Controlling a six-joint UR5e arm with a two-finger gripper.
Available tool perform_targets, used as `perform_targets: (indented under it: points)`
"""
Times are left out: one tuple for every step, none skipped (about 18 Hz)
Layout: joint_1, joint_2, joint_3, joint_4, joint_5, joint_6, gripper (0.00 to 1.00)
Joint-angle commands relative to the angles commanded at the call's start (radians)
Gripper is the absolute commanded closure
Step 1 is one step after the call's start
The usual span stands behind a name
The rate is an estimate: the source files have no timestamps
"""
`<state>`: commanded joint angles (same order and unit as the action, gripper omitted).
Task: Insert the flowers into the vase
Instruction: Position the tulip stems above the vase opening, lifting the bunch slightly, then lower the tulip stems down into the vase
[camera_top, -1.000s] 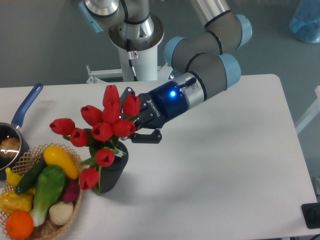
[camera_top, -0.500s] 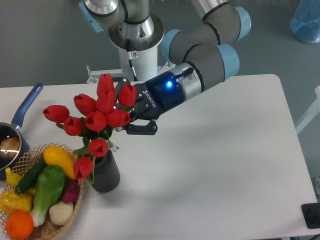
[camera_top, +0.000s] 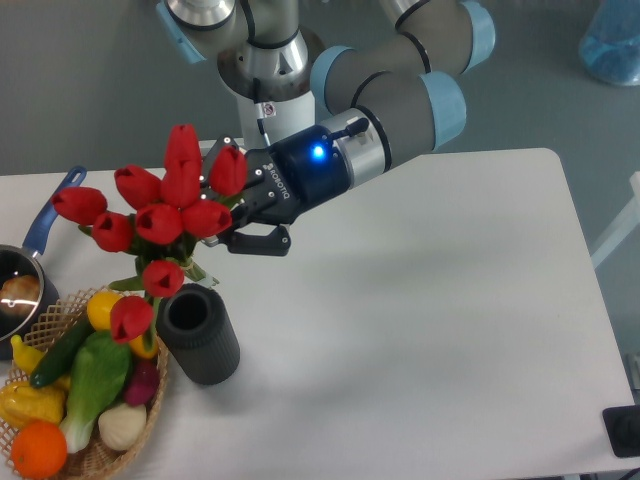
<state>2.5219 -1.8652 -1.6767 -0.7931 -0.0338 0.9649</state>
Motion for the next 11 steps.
perform_targets:
  points:
    - [-0.005,-0.011,0.006,0.0,0.003,0.002,1.0]
    - [-0.006,-0.017,0.015,0.0,0.006,0.002,1.0]
    - [-0.012,-0.031,0.023,0.0,0.008,0.002,1.0]
    - [-0.014,-0.034,0.028,0.0,0.009,0.002,1.0]
    - [-0.017,-0.035,0.028,0.0,0.009,0.0,1.0]
    - [-0.025,-0.035,0.028,0.0,0.009,0.002,1.0]
    - [-0.026,-0.041,0.028,0.002,0.009,0.002,1.0]
    - [-0.028,-0.046,0.029,0.002,0.011,0.006,1.0]
    - [-0.028,-0.051,0.029,0.002,0.011,0.009,1.0]
    - [-0.029,-0.057,0.029,0.002,0.011,0.015,1.0]
    - [-0.035,-0.064,0.029,0.002,0.011,0.029,1.0]
